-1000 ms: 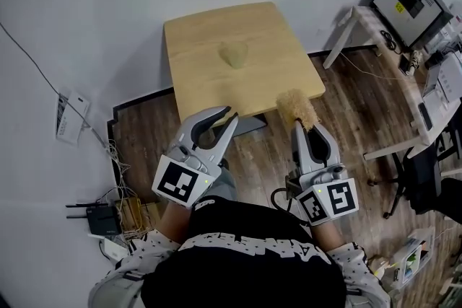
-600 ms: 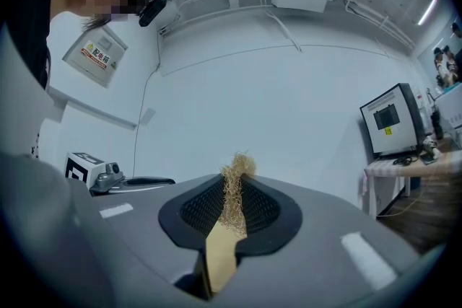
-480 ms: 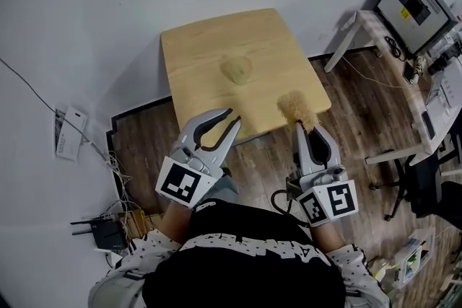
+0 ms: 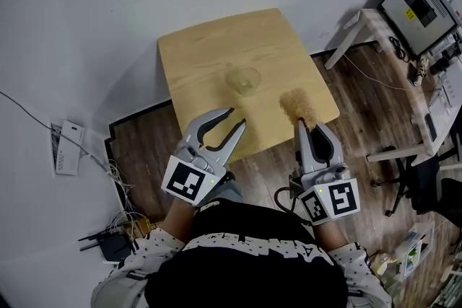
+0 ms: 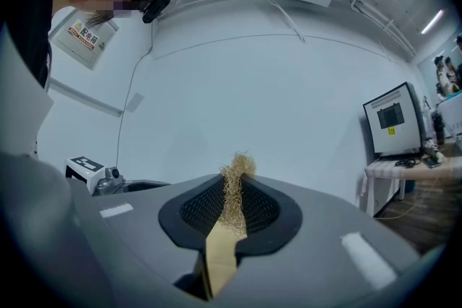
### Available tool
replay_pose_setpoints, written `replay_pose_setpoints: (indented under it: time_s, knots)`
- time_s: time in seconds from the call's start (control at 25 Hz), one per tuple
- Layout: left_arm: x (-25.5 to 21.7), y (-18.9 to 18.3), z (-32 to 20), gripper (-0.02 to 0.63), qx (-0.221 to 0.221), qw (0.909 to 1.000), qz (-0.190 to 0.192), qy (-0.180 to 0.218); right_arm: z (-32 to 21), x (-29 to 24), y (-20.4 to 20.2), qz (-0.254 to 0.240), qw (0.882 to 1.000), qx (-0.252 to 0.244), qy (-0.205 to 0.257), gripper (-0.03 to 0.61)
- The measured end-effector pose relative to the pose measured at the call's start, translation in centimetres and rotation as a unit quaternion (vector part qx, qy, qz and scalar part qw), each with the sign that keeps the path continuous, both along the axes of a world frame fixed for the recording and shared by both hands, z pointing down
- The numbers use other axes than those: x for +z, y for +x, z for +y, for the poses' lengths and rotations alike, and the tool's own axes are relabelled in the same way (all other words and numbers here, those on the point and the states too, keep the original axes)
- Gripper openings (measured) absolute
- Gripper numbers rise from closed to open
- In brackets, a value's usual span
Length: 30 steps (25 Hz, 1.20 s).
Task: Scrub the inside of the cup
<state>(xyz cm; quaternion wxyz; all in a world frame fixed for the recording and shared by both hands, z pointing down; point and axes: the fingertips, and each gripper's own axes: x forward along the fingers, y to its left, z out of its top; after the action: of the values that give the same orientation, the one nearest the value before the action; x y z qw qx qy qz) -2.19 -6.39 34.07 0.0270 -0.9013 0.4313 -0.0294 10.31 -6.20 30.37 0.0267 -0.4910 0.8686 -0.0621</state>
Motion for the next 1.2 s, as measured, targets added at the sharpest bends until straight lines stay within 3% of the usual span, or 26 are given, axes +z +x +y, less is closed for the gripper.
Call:
replay_pose_setpoints:
  time_s: [0.44, 0.64, 1.0, 1.2]
  knots:
    - [2.7, -3.0, -4.3, 0.146, 0.033, 0.9994, 0.002, -0.012, -3.9, 0.1, -3.6, 0.024, 1.0, 0.014, 0.0, 0.067]
    - [4.5, -3.0, -5.6, 0.163, 0.045, 0.9989, -0.011, 0.009, -4.0, 0.6, -3.3, 0.035, 0.999, 0.027, -0.006, 0.067]
    - [7.6, -2.0, -8.0, 0.213, 0.028, 0.9993, -0.009, -0.022, -6.5, 1.9, -2.2, 0.045, 0.999, 0.014, -0.025, 0.067]
    - [9.3, -1.6, -10.1, 0.291, 0.016, 0.9993, 0.004, -0.032, -9.1, 2.8, -2.6, 0.045, 0.998, -0.008, -0.039, 0.067]
